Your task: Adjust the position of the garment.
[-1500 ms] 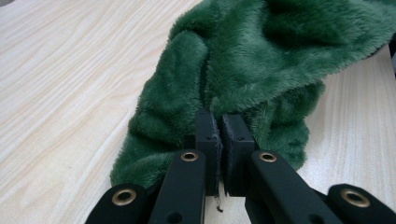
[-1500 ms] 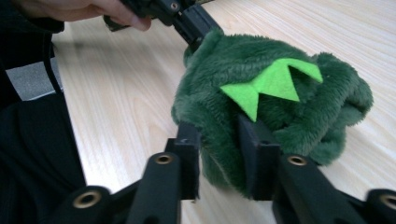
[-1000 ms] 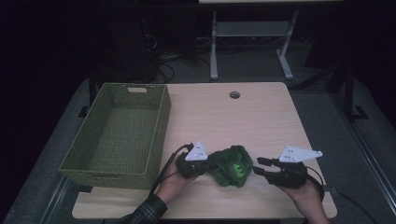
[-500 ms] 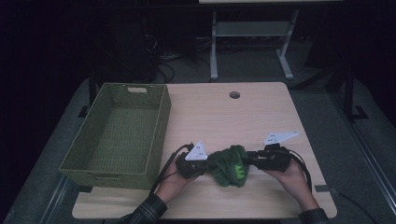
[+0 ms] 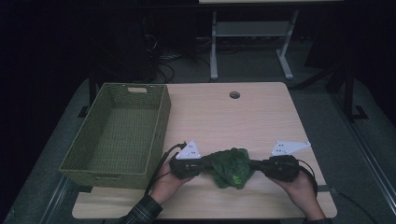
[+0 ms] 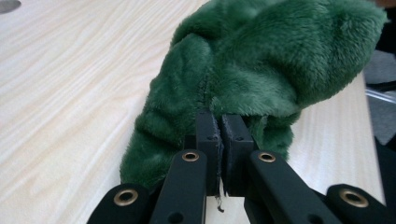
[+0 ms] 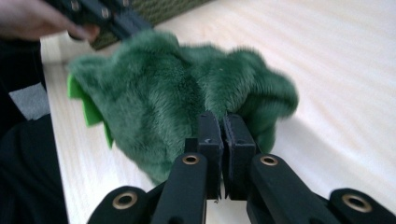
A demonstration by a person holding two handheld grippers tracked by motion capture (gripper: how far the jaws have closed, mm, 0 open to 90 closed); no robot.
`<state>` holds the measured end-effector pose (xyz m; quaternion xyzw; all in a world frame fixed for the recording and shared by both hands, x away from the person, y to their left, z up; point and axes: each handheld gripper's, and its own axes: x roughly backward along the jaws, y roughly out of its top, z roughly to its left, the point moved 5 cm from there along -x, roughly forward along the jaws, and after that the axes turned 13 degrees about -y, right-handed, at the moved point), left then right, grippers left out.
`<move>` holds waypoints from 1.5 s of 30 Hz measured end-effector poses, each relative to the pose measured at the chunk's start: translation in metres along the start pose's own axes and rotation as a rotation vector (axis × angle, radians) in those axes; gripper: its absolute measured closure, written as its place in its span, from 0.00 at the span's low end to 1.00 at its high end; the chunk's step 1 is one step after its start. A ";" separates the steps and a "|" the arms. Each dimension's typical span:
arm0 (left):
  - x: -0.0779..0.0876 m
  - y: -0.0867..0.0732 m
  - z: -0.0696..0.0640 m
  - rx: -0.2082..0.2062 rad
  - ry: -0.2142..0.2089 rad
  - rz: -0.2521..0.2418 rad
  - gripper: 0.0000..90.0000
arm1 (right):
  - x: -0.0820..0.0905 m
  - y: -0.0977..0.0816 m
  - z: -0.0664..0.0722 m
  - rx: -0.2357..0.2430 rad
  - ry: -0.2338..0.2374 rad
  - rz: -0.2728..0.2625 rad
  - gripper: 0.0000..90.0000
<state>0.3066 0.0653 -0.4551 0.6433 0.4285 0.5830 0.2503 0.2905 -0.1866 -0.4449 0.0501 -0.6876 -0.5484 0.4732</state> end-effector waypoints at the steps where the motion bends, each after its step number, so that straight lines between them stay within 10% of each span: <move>1: 0.001 -0.001 0.000 0.004 -0.007 0.000 0.97 | -0.001 -0.004 0.002 -0.001 0.000 0.014 0.97; 17: -0.026 -0.030 0.008 -0.025 0.000 0.188 0.96 | -0.035 -0.041 0.010 0.007 -0.043 0.164 0.98; 33: 0.009 -0.007 -0.013 0.028 -0.012 0.067 0.64 | 0.007 -0.022 0.001 -0.032 -0.059 0.008 0.77; 45: 0.002 0.034 -0.009 0.048 -0.067 -0.020 0.99 | 0.002 0.004 0.001 0.026 -0.041 -0.015 1.00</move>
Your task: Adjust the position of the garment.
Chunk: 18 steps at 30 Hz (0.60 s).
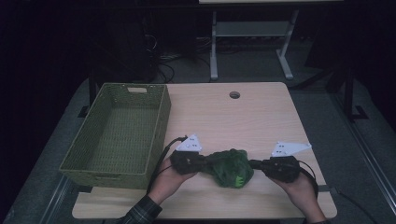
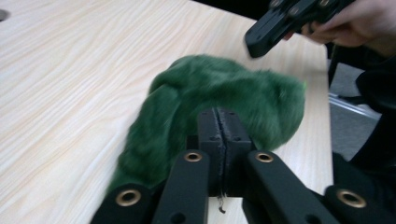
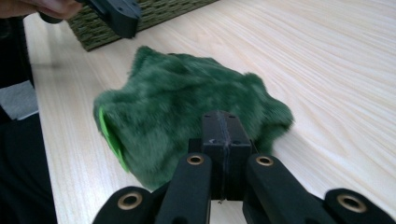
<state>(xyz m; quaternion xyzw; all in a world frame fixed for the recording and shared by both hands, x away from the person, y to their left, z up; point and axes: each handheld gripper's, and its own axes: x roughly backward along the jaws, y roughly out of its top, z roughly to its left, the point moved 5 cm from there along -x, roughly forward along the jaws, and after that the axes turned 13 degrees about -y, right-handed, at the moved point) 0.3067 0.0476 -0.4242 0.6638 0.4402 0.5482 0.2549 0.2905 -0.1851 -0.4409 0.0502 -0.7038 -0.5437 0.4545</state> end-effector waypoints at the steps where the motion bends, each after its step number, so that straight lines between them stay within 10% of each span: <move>1: -0.003 0.001 0.000 -0.002 -0.005 0.003 0.99 | -0.003 0.002 0.003 0.005 0.012 0.001 1.00; 18: -0.040 -0.052 0.006 0.064 -0.036 0.223 1.00 | -0.038 -0.015 0.025 0.065 0.075 0.155 1.00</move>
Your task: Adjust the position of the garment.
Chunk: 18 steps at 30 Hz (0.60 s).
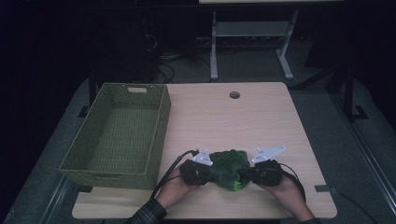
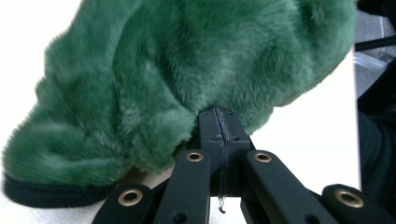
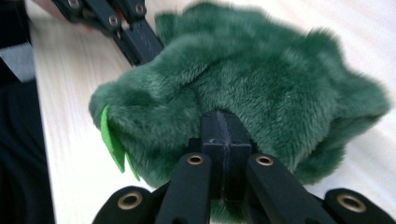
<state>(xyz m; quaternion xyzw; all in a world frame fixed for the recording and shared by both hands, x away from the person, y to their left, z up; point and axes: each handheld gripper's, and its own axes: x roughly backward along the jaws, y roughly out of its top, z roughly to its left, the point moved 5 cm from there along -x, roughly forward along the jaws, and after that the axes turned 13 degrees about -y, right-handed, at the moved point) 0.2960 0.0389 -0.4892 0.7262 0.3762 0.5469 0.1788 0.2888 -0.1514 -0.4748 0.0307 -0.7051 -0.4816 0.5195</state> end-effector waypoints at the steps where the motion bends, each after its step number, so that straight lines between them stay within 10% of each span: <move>1: -0.003 -0.002 0.001 -0.001 0.001 0.014 1.00 | -0.004 -0.002 0.001 0.005 0.001 0.012 1.00; 10: -0.010 0.000 0.012 -0.018 0.040 0.057 1.00 | -0.014 -0.008 0.006 0.003 0.005 0.039 1.00; 18: 0.004 0.009 0.003 -0.029 0.035 -0.006 1.00 | 0.010 0.006 0.001 -0.013 -0.018 -0.064 0.97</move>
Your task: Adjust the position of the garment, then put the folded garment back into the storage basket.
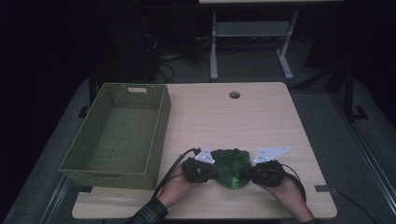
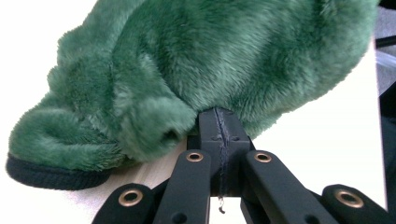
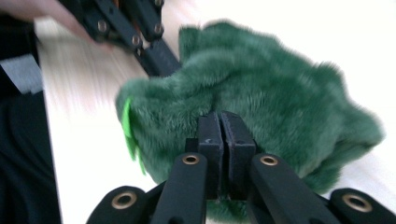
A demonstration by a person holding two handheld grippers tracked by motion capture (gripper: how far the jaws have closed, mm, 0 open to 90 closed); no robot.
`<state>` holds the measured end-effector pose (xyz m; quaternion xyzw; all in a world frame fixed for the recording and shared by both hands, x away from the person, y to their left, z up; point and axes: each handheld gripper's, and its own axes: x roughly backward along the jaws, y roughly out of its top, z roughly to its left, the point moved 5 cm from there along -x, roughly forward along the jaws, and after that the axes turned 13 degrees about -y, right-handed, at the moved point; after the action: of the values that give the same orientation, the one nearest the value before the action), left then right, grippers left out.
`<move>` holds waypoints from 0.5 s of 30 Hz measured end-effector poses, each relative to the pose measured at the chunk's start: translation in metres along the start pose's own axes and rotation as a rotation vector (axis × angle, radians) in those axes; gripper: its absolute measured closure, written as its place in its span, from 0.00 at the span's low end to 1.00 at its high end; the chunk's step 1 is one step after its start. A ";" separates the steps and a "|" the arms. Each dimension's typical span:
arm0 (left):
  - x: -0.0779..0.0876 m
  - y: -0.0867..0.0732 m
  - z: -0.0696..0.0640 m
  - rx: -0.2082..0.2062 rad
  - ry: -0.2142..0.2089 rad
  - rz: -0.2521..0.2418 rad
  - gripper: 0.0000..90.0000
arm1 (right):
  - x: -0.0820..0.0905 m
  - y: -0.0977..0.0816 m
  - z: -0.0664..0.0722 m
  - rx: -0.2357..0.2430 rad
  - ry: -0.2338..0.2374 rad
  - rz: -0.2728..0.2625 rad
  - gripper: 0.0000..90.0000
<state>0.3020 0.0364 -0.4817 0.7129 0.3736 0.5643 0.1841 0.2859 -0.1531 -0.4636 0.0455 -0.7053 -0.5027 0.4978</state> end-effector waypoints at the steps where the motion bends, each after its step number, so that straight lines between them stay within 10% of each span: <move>1: 0.002 0.001 -0.002 0.001 0.000 -0.007 1.00 | 0.004 0.003 -0.001 -0.002 -0.002 -0.016 0.97; 15: 0.020 0.013 -0.015 0.009 0.002 -0.058 1.00 | 0.020 0.011 -0.056 -0.057 -0.128 -0.071 1.00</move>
<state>0.2936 0.0399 -0.4548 0.7020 0.3966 0.5579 0.1967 0.3229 -0.1956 -0.4422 0.0242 -0.7191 -0.5417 0.4345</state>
